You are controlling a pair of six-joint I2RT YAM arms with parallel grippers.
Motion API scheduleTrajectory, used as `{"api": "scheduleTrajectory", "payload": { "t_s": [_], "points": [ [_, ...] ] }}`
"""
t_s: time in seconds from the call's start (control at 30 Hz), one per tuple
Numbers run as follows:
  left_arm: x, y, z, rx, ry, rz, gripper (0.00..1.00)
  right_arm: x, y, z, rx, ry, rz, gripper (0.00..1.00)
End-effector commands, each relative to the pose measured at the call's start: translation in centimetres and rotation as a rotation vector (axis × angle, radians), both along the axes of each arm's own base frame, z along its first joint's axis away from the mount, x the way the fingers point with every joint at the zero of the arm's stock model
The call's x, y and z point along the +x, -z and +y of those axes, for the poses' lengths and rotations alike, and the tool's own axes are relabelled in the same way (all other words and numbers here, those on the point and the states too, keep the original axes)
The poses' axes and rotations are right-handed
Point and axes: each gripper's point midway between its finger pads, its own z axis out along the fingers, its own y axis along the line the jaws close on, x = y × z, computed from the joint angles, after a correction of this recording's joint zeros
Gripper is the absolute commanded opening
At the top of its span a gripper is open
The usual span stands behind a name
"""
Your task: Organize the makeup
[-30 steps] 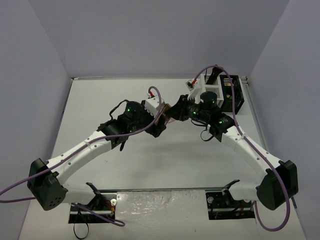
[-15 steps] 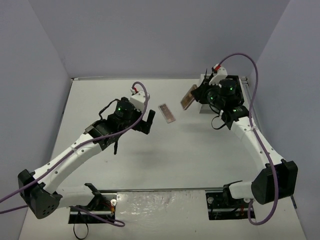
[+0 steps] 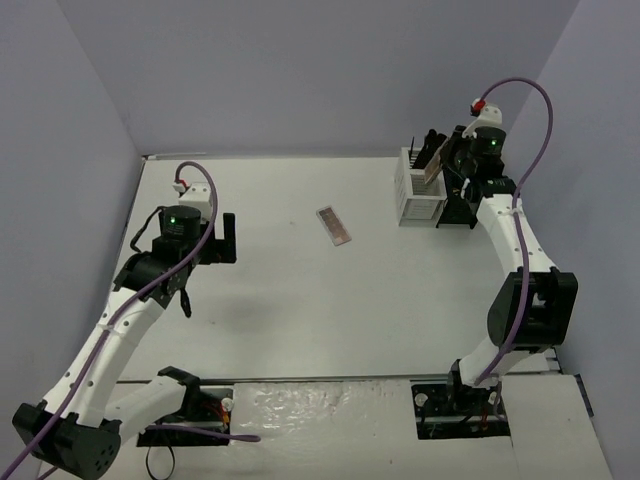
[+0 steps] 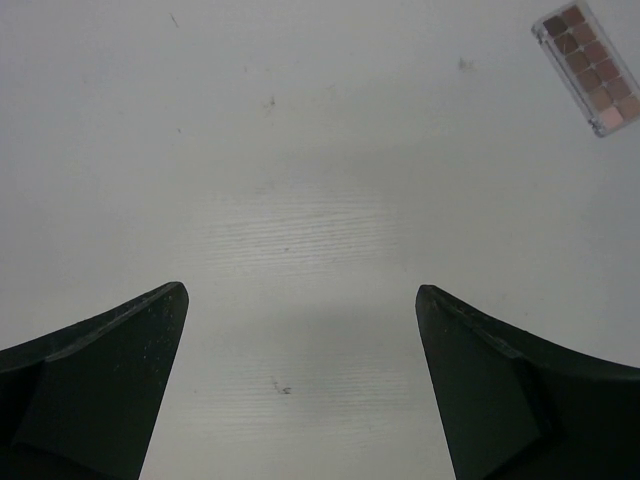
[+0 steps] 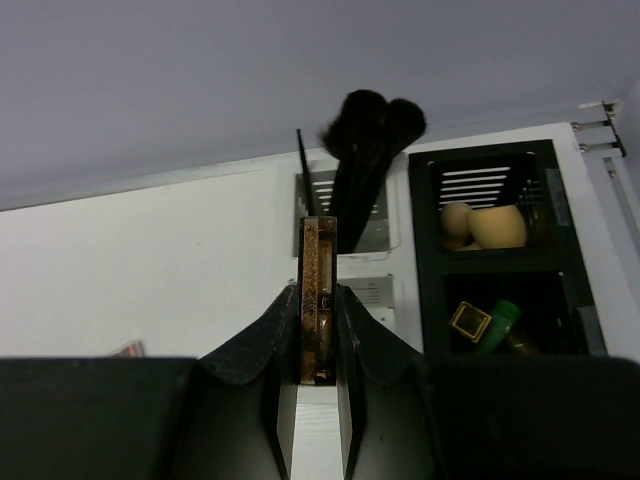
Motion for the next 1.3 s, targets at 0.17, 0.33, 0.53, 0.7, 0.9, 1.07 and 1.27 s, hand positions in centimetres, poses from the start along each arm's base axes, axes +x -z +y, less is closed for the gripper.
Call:
{"api": "scheduleTrajectory", "payload": {
  "t_s": [0.17, 0.33, 0.53, 0.7, 0.9, 1.07, 1.27],
  "points": [
    [0.5, 0.9, 0.3, -0.054, -0.013, 0.009, 0.97, 2.6, -1.3, -2.9, -0.059, 0.054, -0.1, 0.0],
    [0.2, 1.2, 0.8, -0.049, -0.028, 0.005, 0.97, 3.2, 0.8, -2.4, -0.044, 0.025, -0.109, 0.0],
    [0.2, 1.4, 0.9, -0.049, -0.035, 0.011, 0.97, 3.6, 3.4, -2.0, -0.037, 0.004, -0.058, 0.0],
    [0.2, 1.6, 0.9, -0.054, -0.035, 0.02, 0.97, 3.2, 5.5, -1.8, -0.029, -0.007, -0.001, 0.0],
    [0.3, 1.8, 1.1, -0.047, -0.044, 0.028, 0.97, 2.9, 7.1, -1.9, -0.034, -0.004, 0.04, 0.23],
    [0.3, 1.9, 1.2, -0.045, -0.047, 0.03, 0.97, 2.7, 7.7, -2.2, -0.043, 0.006, 0.057, 0.46],
    [0.3, 2.2, 1.1, -0.044, -0.045, 0.04, 0.97, 2.2, 6.1, -1.8, -0.049, -0.001, 0.04, 0.55]
  ]
}}
